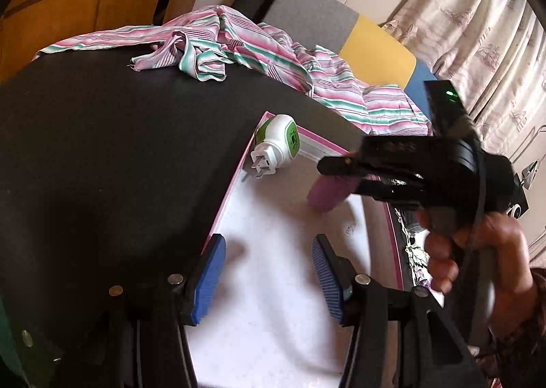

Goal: Organize rigid objects
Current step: 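Lower the purple soap into the tray and open the right gripper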

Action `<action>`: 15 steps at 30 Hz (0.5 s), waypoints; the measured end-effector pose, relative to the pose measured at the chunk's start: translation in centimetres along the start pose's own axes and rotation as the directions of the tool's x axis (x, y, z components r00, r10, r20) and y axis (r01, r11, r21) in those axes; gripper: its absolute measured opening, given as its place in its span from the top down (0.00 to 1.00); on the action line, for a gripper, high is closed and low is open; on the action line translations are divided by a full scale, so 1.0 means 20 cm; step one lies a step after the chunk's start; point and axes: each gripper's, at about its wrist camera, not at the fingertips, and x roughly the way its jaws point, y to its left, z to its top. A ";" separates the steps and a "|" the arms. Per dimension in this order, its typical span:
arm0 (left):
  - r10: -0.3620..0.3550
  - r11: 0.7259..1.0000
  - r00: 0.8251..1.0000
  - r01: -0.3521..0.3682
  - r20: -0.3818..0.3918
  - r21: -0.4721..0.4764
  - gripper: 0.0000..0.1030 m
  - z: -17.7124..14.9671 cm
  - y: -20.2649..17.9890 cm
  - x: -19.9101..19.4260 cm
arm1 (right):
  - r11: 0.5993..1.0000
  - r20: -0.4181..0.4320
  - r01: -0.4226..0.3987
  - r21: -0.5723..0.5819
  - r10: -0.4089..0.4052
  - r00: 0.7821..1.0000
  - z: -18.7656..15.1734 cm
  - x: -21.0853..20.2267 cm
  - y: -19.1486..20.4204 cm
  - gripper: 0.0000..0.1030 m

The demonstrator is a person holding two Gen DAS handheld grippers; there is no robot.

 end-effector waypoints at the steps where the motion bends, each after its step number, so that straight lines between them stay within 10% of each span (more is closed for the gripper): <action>1: -0.003 1.000 1.000 0.003 0.000 0.000 0.48 0.00 0.00 -0.01 | 1.000 0.001 0.011 0.002 -0.011 1.000 0.02 0.01 0.00 0.58; 15: -0.024 0.999 1.000 0.024 -0.012 -0.025 0.48 -0.02 0.00 -0.01 | 0.995 0.048 -0.011 0.102 0.006 0.999 0.05 -0.02 -0.07 0.52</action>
